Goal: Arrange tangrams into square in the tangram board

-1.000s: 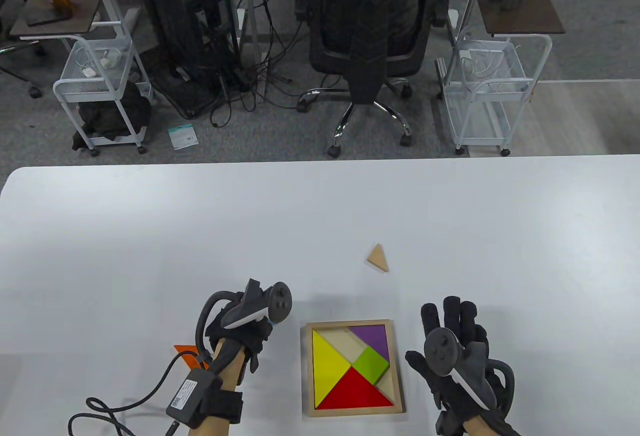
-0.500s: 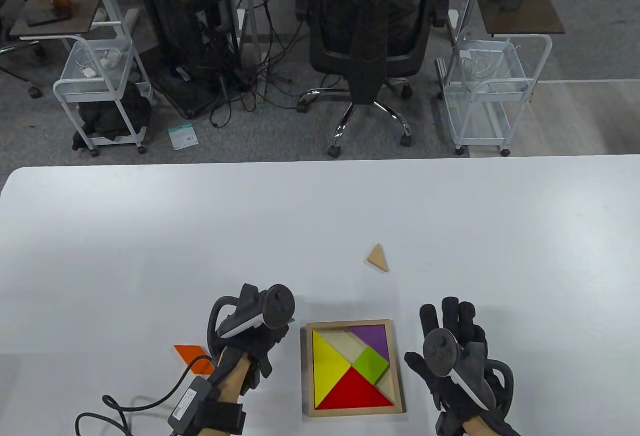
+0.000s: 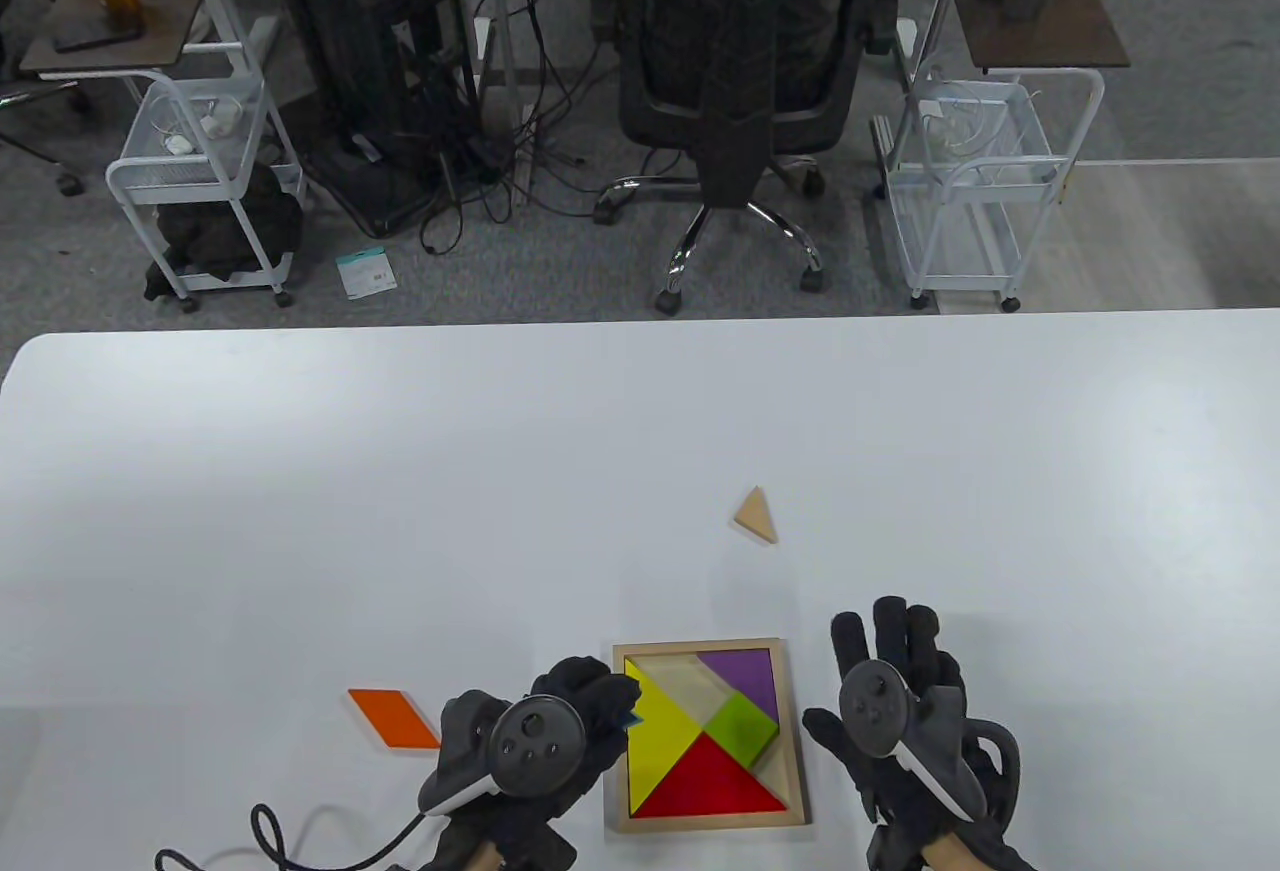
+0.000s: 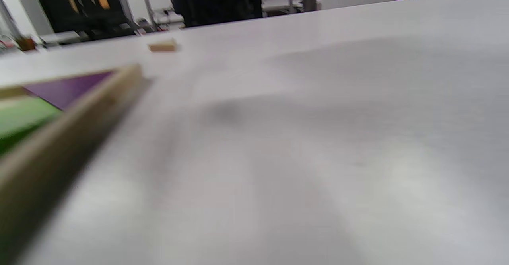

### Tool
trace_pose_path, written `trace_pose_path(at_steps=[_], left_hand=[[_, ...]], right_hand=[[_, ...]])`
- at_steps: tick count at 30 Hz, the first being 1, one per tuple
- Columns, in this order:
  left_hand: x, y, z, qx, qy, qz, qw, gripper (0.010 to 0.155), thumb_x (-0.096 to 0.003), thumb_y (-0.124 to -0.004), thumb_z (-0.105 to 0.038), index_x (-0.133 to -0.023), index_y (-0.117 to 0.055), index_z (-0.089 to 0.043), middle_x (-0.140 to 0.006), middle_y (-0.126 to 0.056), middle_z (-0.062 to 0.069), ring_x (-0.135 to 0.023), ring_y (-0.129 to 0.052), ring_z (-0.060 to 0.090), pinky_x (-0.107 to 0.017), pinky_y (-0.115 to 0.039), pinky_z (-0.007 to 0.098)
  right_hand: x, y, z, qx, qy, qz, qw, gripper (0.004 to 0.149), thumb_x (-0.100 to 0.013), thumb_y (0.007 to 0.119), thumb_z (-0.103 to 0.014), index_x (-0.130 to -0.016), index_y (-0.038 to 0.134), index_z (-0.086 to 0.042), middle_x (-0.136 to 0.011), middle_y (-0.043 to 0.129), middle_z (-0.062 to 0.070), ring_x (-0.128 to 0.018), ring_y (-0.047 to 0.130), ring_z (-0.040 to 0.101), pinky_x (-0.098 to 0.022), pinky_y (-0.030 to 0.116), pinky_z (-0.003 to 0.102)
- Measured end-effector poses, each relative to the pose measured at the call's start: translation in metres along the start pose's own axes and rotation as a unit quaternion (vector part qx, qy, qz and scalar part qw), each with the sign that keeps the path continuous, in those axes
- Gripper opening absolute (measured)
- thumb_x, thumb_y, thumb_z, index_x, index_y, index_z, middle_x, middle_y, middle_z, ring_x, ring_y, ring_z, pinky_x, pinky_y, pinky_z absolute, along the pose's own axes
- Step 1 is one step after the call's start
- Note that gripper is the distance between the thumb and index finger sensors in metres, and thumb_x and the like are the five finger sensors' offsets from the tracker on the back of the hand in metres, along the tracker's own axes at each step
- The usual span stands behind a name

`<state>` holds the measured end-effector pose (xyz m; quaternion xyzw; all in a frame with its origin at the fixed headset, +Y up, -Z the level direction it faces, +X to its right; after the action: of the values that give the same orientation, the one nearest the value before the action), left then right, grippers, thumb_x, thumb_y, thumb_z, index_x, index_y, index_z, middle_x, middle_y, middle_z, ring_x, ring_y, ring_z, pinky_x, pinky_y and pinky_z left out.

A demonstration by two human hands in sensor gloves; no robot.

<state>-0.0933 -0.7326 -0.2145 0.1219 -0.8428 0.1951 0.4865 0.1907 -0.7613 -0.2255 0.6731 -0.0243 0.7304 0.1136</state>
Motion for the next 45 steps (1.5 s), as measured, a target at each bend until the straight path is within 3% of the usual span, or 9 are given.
trace_pose_path(at_steps=[2,4,8,17,20,24,27,36,45], left_hand=[[0.001,-0.003,-0.006,0.009,0.002,-0.023,1.000,0.051,-0.0496,-0.083,-0.035,-0.096,-0.068,-0.021,-0.095,-0.070,0.023,-0.068,-0.092,0.035,-0.047,-0.093,0.030],[0.001,-0.008,-0.016,0.013,0.003,-0.046,0.999,0.052,-0.0490,-0.084,-0.036,-0.095,-0.069,-0.018,-0.093,-0.072,0.023,-0.065,-0.094,0.034,-0.044,-0.094,0.028],[0.001,-0.020,-0.046,-0.006,-0.016,-0.072,0.997,0.054,-0.0481,-0.084,-0.038,-0.095,-0.071,-0.015,-0.091,-0.075,0.023,-0.061,-0.097,0.032,-0.041,-0.096,0.025],[0.001,-0.037,-0.090,-0.061,-0.056,-0.093,0.992,0.055,-0.0478,-0.084,-0.039,-0.094,-0.071,-0.012,-0.089,-0.077,0.022,-0.058,-0.099,0.029,-0.037,-0.096,0.019],[-0.001,-0.041,-0.090,-0.077,-0.053,-0.063,0.994,0.059,-0.0501,-0.080,-0.040,-0.100,-0.063,-0.015,-0.097,-0.070,0.020,-0.069,-0.094,0.033,-0.047,-0.093,0.029],[0.000,-0.040,-0.066,-0.162,-0.032,0.004,0.986,0.069,-0.0543,-0.069,-0.049,-0.111,-0.042,-0.020,-0.116,-0.040,0.019,-0.102,-0.062,0.049,-0.071,-0.070,0.061],[0.001,-0.035,-0.033,-0.190,0.002,0.053,0.980,0.071,-0.0557,-0.065,-0.051,-0.113,-0.032,-0.024,-0.118,-0.017,0.017,-0.107,-0.033,0.055,-0.075,-0.050,0.069],[0.011,0.007,0.042,-0.190,0.135,0.013,0.972,0.072,-0.0562,-0.064,-0.050,-0.113,-0.031,-0.021,-0.117,-0.012,0.019,-0.105,-0.024,0.058,-0.074,-0.040,0.072],[0.007,-0.006,0.053,-0.199,0.153,0.046,0.967,0.072,-0.0565,-0.063,-0.050,-0.113,-0.027,-0.022,-0.116,-0.006,0.017,-0.105,-0.016,0.054,-0.074,-0.035,0.072]], right_hand=[[0.009,-0.009,-0.015,-0.074,-0.057,0.037,0.995,0.083,-0.032,0.064,-0.062,-0.104,0.030,-0.038,-0.113,0.014,0.000,-0.107,0.022,0.029,-0.079,0.045,0.045],[0.020,-0.017,-0.029,-0.138,-0.107,0.071,0.982,0.080,-0.031,0.067,-0.062,-0.101,0.052,-0.027,-0.108,0.053,0.010,-0.093,0.065,0.035,-0.057,0.073,0.040],[0.033,-0.017,-0.051,-0.216,-0.166,0.071,0.960,0.069,-0.032,0.067,-0.062,-0.085,0.080,-0.019,-0.083,0.088,0.013,-0.058,0.096,0.029,-0.025,0.084,0.030],[0.025,0.000,-0.051,-0.290,-0.167,0.000,0.942,0.050,-0.036,0.075,-0.051,-0.069,0.090,-0.017,-0.063,0.099,0.012,-0.037,0.100,0.025,-0.013,0.083,0.027],[0.020,-0.004,-0.047,-0.263,-0.170,-0.003,0.950,0.048,-0.037,0.075,-0.045,-0.073,0.088,-0.016,-0.066,0.097,0.013,-0.040,0.098,0.026,-0.014,0.082,0.027],[0.010,-0.007,-0.035,-0.186,-0.171,-0.041,0.967,0.046,-0.040,0.074,-0.039,-0.079,0.085,-0.017,-0.073,0.092,0.014,-0.049,0.093,0.029,-0.021,0.079,0.031],[0.003,0.003,-0.033,-0.155,-0.175,-0.102,0.967,0.046,-0.041,0.074,-0.036,-0.081,0.084,-0.016,-0.075,0.089,0.016,-0.052,0.089,0.031,-0.026,0.077,0.033],[-0.006,0.022,-0.047,-0.063,-0.158,-0.154,0.973,0.047,-0.043,0.071,-0.035,-0.086,0.079,-0.018,-0.084,0.080,0.014,-0.063,0.081,0.034,-0.038,0.074,0.036],[-0.004,0.032,-0.050,-0.039,-0.150,-0.133,0.979,0.049,-0.043,0.071,-0.036,-0.090,0.075,-0.022,-0.090,0.073,0.013,-0.070,0.075,0.033,-0.045,0.071,0.037]])
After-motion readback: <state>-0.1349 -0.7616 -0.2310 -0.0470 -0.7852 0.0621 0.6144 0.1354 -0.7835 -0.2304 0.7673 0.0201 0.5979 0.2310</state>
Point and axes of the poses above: the tracker on the back of each hand, its own z axis roughly to the little-finger side, its own x axis roughly from the fingertips to the wrist, y = z × x, the point moved 5 cm from there along -x, roughly from the wrist to the fingertips
